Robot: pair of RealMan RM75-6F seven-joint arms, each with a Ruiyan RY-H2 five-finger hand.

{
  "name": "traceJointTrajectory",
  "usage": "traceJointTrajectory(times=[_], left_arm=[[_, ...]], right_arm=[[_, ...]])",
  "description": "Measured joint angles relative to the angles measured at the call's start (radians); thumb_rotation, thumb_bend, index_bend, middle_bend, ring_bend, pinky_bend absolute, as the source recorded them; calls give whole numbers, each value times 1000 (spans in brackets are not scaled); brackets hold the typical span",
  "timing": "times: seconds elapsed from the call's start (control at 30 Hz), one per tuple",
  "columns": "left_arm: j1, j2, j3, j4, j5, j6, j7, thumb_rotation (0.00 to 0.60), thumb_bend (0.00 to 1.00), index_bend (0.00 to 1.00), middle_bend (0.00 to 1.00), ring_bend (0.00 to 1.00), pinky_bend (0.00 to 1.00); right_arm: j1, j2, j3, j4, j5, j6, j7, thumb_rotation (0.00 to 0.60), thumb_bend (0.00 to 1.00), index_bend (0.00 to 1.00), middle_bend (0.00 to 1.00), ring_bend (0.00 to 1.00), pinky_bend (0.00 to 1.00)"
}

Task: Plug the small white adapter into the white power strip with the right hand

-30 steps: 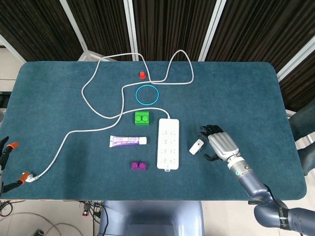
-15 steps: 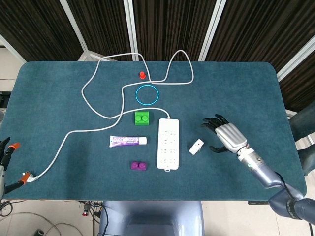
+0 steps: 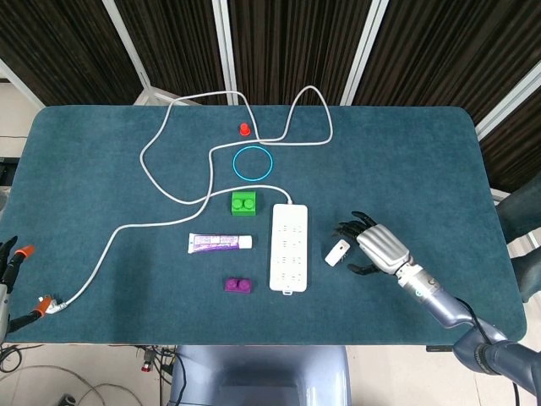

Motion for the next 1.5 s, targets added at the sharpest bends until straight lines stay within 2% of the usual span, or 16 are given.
traceJointTrajectory(times=[0.4, 0.93, 1.5], left_arm=[[-2, 0, 0, 0, 0, -2, 2, 600, 170, 170, 0, 0, 105], [-2, -1, 0, -1, -2, -3, 8, 600, 170, 171, 0, 0, 105], [-4, -5, 0, -1, -4, -5, 18, 600, 170, 176, 0, 0, 105]], right_arm=[[11, -40, 8, 28, 44, -53, -51, 600, 324, 321, 294, 281, 104], [18, -84, -6, 85, 46, -59, -36, 600, 324, 368, 322, 315, 133], [34, -125, 1, 130, 57, -66, -42, 600, 354, 407, 368, 357, 142]])
